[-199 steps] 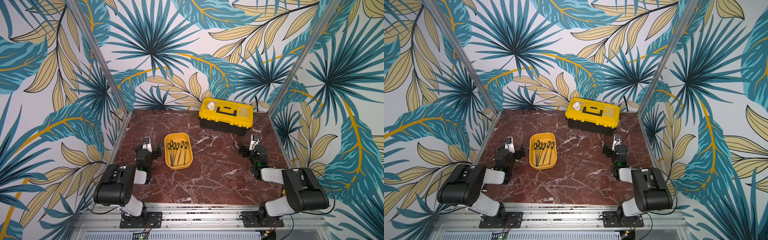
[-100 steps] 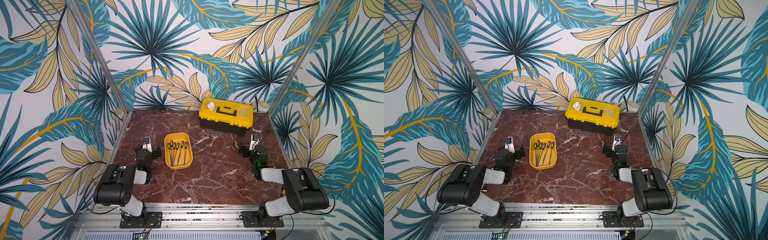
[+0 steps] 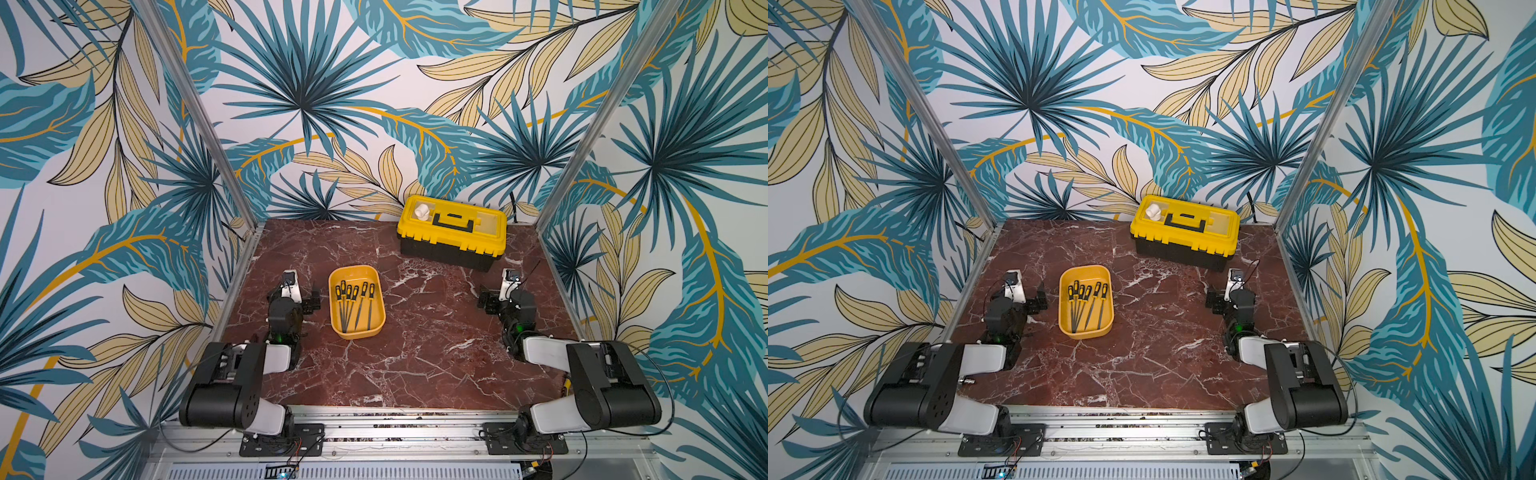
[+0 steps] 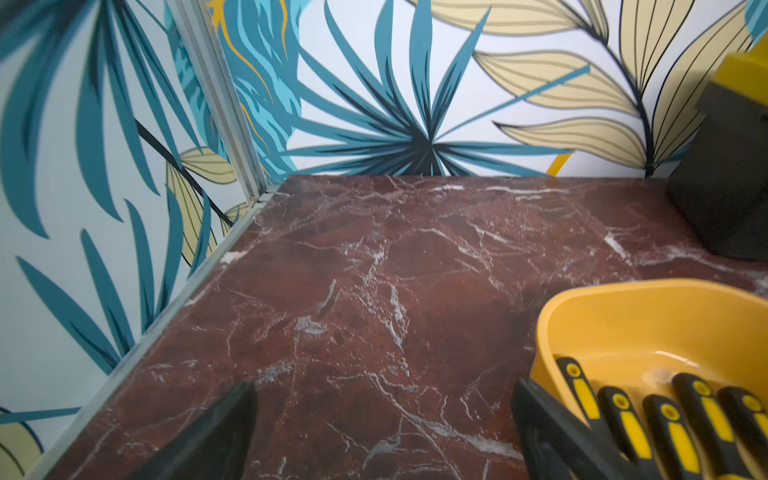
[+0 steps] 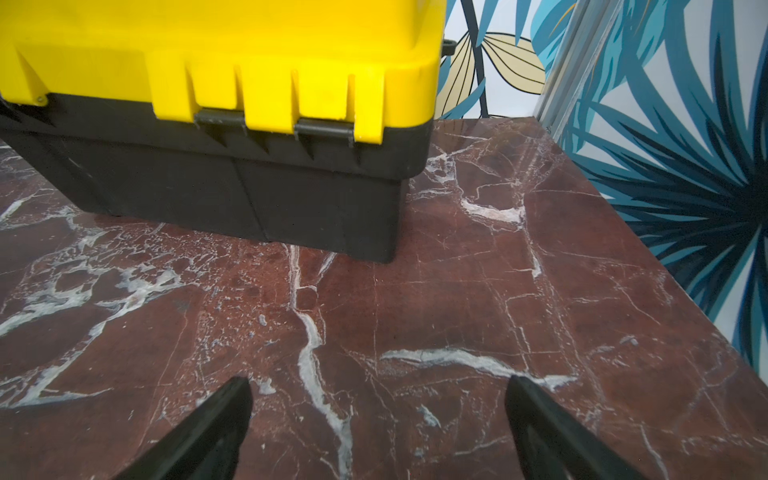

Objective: Take the file tool out of the storage box
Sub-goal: Pick up the file tool from the storage box.

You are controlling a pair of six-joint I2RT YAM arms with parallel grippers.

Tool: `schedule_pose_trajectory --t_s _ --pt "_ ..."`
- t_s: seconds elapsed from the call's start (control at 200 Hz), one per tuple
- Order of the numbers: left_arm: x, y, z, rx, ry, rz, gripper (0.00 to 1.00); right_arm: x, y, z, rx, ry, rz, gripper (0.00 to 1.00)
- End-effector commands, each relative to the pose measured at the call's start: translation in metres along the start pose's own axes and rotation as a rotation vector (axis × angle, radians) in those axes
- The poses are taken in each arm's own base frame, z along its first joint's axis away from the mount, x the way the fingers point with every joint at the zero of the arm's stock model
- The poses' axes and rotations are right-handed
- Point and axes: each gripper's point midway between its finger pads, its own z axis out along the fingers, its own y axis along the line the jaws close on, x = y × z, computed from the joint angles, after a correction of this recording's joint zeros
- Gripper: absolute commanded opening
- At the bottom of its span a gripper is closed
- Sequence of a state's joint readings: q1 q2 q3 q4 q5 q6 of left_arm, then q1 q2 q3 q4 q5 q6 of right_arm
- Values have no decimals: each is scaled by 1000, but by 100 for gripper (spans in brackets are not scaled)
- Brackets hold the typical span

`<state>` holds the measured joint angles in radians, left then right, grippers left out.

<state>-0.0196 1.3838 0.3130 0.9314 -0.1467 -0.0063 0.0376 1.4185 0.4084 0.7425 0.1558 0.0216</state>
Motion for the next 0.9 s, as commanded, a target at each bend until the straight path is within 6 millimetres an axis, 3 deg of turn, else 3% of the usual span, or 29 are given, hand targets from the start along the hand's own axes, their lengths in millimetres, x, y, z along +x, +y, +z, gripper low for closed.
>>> schedule_pose_trajectory --t_s 0.0,0.11,0.26,0.446,0.581,0.896 --pt "-34 6 -15 -26 -59 -16 100 -34 4 -14 -10 -42 -13 100" --pt "-67 3 -20 -30 -81 -49 100 -66 6 -34 -33 -79 24 100" --pt "-91 -13 -20 8 -16 -110 100 -102 14 -57 -90 -68 96 99" --pt "-88 -56 -22 142 203 -214 100 -122 28 -80 -165 -6 182 99" --pt "-77 -94 -27 257 376 -244 100 -121 43 -95 -247 50 213 100" --pt "-42 -169 -37 410 667 -223 96 -82 76 -119 -384 301 234 100"
